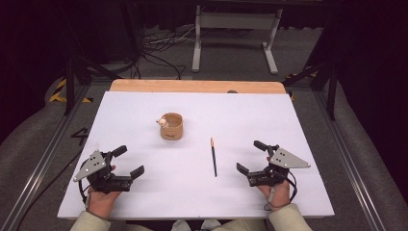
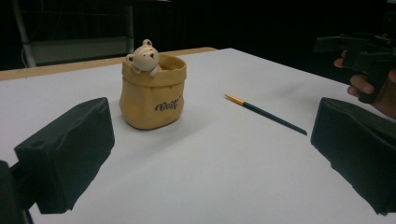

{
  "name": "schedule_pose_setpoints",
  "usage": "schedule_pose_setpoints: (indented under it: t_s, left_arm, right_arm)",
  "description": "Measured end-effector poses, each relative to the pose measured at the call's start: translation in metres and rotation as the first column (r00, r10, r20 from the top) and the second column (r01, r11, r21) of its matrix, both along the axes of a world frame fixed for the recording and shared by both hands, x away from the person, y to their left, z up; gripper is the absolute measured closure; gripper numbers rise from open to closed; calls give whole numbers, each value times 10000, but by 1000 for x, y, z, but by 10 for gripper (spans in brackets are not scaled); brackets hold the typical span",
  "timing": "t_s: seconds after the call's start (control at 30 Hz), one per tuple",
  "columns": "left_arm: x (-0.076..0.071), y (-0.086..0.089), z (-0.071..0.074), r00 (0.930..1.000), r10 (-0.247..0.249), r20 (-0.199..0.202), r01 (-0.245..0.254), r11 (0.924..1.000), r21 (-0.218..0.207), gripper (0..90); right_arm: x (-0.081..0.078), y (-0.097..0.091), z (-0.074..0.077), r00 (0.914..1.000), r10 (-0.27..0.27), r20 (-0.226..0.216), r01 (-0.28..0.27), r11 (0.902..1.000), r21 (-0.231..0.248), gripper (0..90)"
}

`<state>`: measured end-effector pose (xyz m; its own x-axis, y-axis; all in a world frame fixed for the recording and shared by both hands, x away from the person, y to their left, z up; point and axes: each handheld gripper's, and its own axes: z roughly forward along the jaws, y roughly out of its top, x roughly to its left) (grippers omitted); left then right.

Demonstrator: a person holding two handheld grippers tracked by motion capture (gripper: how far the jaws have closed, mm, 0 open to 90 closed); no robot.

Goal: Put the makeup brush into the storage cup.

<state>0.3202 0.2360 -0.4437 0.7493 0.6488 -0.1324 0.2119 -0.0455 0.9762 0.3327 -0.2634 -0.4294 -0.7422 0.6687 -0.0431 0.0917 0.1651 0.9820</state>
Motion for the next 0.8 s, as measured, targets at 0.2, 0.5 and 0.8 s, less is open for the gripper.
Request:
schedule_pose_setpoints:
  t_s: [0.2,0.5,0.8]
  left_arm:
    - [-2,-2,2,9998,-54,179,51,9998,185,7]
    - [-3,-1,3,9998,-49,179,49,10000,-2,10]
    - [-3,-2,3,9999,-66,112,66,10000,0,9]
  right_arm:
    - [0,0,0,10000,-38,-5,38,10000,1,0]
    - [0,1,0,10000,23,84,-23,10000,51,0]
    - [1,1,2,10000,-26,32,26,10000,29,0]
